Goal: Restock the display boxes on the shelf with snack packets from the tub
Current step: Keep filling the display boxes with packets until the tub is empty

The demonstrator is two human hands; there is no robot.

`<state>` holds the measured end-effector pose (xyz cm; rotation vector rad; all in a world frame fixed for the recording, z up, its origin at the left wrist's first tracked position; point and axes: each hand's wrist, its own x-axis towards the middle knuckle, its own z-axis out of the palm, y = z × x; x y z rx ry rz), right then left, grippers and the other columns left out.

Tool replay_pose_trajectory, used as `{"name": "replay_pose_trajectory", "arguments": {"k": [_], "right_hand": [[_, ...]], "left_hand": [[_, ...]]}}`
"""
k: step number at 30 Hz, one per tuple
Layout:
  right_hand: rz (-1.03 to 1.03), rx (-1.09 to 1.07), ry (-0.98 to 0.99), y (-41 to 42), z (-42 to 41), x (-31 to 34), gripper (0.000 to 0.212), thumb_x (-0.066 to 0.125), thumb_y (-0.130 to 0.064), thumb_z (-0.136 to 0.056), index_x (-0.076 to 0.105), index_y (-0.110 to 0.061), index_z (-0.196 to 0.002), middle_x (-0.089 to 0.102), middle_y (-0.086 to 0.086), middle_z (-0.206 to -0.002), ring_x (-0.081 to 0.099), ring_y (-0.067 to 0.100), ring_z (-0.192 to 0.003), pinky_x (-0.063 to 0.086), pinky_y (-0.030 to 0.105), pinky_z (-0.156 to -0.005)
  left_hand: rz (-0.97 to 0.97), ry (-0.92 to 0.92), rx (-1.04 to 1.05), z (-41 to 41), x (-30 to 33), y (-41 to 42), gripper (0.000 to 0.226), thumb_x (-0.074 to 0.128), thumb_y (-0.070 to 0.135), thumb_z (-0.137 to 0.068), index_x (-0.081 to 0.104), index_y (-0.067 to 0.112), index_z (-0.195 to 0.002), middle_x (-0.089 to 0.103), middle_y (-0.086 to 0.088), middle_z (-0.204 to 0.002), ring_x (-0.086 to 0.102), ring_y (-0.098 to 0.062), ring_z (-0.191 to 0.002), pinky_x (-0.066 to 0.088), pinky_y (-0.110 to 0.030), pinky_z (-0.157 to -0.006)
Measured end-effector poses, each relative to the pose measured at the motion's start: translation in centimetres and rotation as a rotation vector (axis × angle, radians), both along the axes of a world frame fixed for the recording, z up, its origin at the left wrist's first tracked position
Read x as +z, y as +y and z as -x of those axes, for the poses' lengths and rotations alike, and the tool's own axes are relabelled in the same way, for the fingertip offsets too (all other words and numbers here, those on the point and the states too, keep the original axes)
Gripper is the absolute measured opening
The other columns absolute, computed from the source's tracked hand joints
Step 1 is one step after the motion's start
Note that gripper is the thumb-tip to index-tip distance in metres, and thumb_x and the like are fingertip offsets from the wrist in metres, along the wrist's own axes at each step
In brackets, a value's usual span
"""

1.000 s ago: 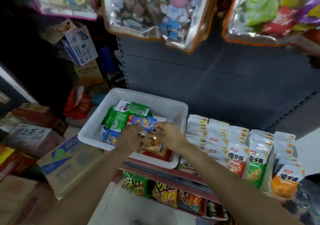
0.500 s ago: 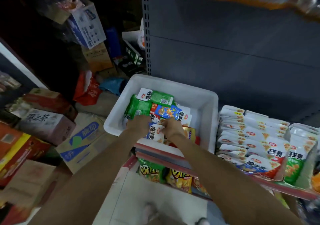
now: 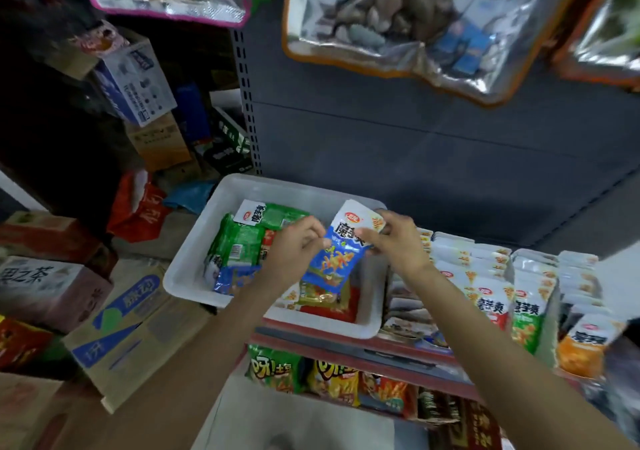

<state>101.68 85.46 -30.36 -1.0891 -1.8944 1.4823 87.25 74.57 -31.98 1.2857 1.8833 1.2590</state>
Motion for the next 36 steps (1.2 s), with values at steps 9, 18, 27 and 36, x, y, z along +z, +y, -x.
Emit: {"name": "replay_pose_trajectory", "arguments": {"k": [9, 18, 27, 36], "right_hand": [[-0.242, -0.401, 0.065, 6.1, -14.0, 4.1, 0.012, 0.064, -0.007, -0.087, 0.061, -0.015, -0.078, 0.062, 0.001, -0.068, 0.062, 0.019, -0.067, 0.058, 0.038, -0.063], [-0.403, -0.544, -0.01, 9.5, -20.7, 4.7, 0.01, 0.062, -0.01, -0.088, 0.058, -0.008, -0.079, 0.064, 0.013, -0.074, 0.064, 0.029, -0.072, 0.055, 0.041, -0.066], [-0.23, -0.419, 0.209, 10.4, -19.5, 3.8, 0.018, 0.058, -0.008, -0.091, 0.056, -0.016, -0.075, 0.062, 0.005, -0.072, 0.063, 0.008, -0.07, 0.058, 0.033, -0.07], [-0.282, -0.194, -0.112, 10.7, -17.1, 1.3, 0.011, 0.056, -0.014, -0.093, 0.058, -0.007, -0.085, 0.066, 0.009, -0.083, 0.067, 0.024, -0.079, 0.056, 0.038, -0.075]], "left_hand": [[0.071, 0.287, -0.178, -11.7, 1.1, 8.6, 0.027, 0.051, 0.008, -0.092, 0.058, 0.005, -0.117, 0.061, -0.01, -0.114, 0.057, -0.024, -0.107, 0.043, -0.031, -0.092], [0.438, 0.845, -0.344, -16.5, -0.1, 13.8, 0.057, 0.041, 0.025, -0.097, 0.021, 0.016, -0.149, 0.022, -0.004, -0.156, 0.022, -0.021, -0.141, 0.022, -0.034, -0.114], [0.352, 0.921, -0.39, -16.5, 0.1, 12.6, 0.04, 0.037, 0.021, -0.096, 0.048, 0.022, -0.134, 0.051, 0.002, -0.135, 0.041, -0.016, -0.125, 0.026, -0.029, -0.106], [0.328, 0.901, -0.395, -16.2, 0.7, 10.8, 0.043, 0.037, 0.022, -0.097, 0.045, 0.033, -0.137, 0.044, 0.009, -0.138, 0.033, -0.013, -0.126, 0.016, -0.028, -0.107]]}}
